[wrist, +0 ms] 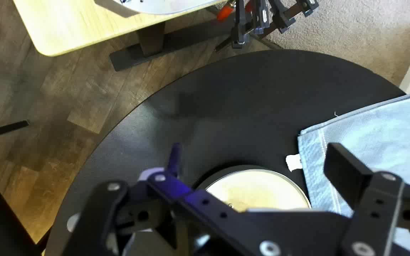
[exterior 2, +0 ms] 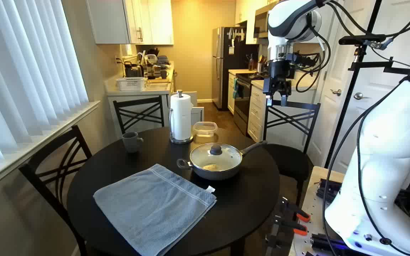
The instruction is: Remove the glass lid from the pan and put it on the blue towel on the table
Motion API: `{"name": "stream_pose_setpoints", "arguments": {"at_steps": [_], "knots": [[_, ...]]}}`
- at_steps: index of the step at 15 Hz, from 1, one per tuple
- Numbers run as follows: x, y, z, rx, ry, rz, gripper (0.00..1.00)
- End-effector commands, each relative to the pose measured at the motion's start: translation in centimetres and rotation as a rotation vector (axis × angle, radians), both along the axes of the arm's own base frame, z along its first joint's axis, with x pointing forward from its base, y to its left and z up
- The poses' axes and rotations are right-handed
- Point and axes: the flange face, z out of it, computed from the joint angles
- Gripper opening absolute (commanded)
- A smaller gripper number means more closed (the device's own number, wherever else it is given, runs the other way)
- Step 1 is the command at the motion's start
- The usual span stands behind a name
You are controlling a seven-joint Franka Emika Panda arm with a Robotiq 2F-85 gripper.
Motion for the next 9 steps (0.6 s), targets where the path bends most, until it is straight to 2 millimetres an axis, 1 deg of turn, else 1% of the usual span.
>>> {"name": "stream_pose_setpoints", "arguments": {"at_steps": [1, 7, 8, 9], "knots": [[0.0, 0.0, 0.1, 0.001, 0.001, 0.000, 1.00], [0.0, 0.0, 0.1, 0.001, 0.001, 0.000, 1.00], [1.0, 0.3, -0.6, -0.006, -0.007, 0.005, 1.00], [2.4, 0.7, -1.9, -0.022, -0.034, 0.010, 1.00]]}}
